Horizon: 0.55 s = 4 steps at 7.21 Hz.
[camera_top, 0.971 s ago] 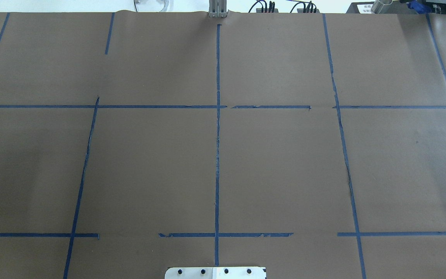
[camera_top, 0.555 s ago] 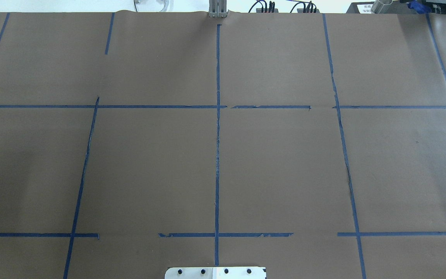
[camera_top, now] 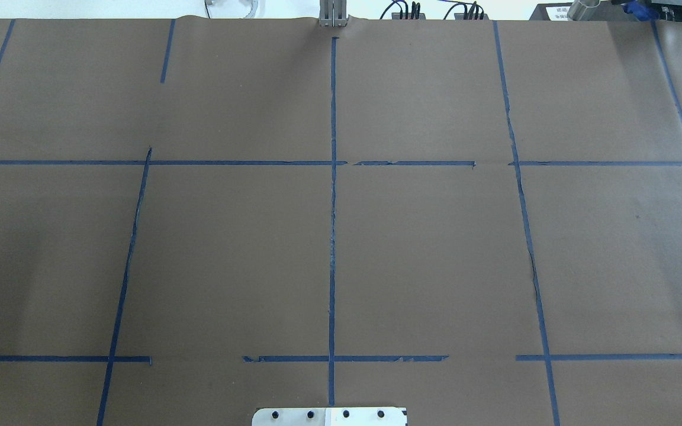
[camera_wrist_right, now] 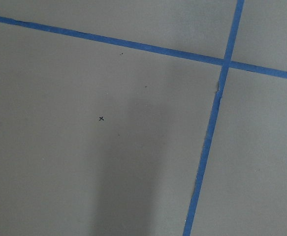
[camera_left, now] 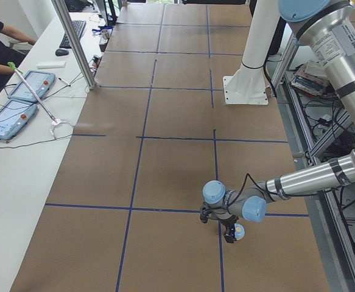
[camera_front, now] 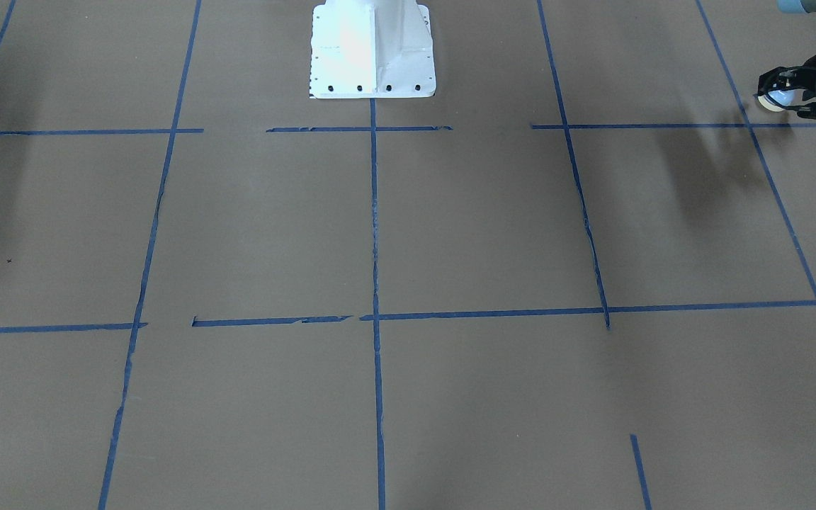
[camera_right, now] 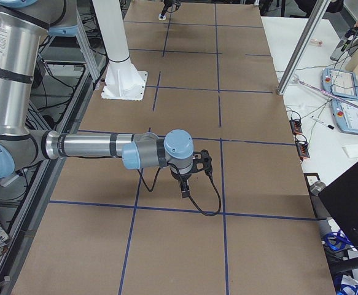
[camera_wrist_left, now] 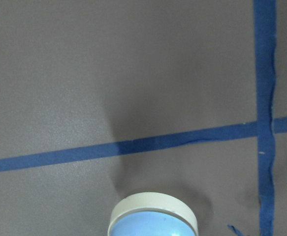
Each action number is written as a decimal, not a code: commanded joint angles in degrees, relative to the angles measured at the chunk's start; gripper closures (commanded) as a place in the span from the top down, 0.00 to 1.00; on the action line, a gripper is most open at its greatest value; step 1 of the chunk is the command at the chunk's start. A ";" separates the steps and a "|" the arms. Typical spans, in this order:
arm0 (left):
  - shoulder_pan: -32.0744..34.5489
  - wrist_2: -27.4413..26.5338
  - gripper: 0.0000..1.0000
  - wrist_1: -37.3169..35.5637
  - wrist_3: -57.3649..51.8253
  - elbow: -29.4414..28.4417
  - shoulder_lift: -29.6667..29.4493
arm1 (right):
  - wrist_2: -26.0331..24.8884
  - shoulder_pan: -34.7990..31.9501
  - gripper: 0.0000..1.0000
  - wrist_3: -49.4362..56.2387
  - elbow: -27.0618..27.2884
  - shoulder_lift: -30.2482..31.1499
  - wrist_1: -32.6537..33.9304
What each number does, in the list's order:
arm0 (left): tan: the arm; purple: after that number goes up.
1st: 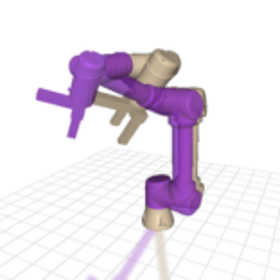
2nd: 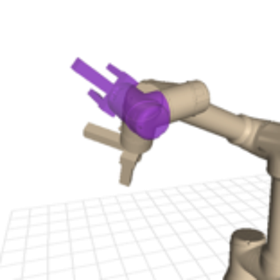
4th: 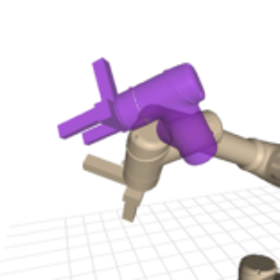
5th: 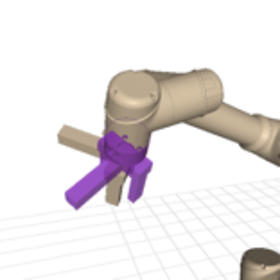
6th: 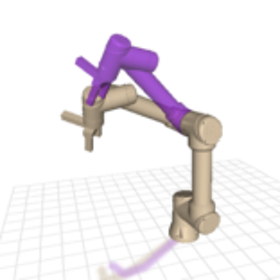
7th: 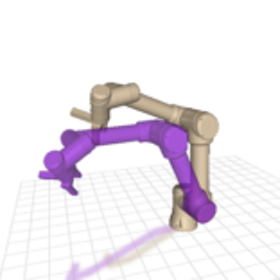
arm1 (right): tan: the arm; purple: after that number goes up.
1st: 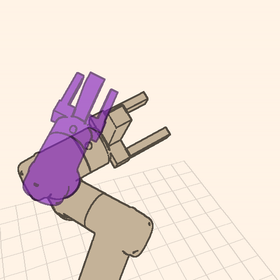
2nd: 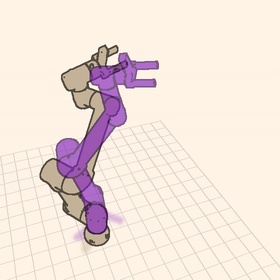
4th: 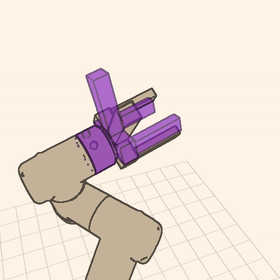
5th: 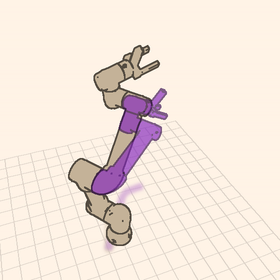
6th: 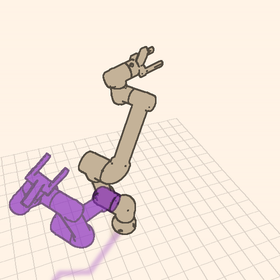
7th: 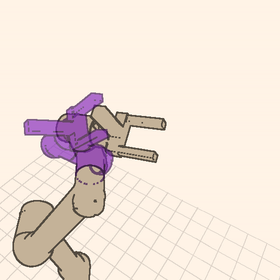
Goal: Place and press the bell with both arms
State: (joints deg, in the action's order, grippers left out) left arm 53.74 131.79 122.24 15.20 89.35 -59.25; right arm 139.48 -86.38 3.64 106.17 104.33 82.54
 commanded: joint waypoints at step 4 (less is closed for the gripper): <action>-2.93 0.75 0.91 3.35 0.44 -2.25 -1.13 | 0.00 -0.01 1.00 0.05 0.35 0.00 -0.01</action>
State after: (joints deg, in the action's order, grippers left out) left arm 51.81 132.34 125.54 15.56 87.14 -60.12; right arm 139.48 -86.40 3.69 106.47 104.33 82.53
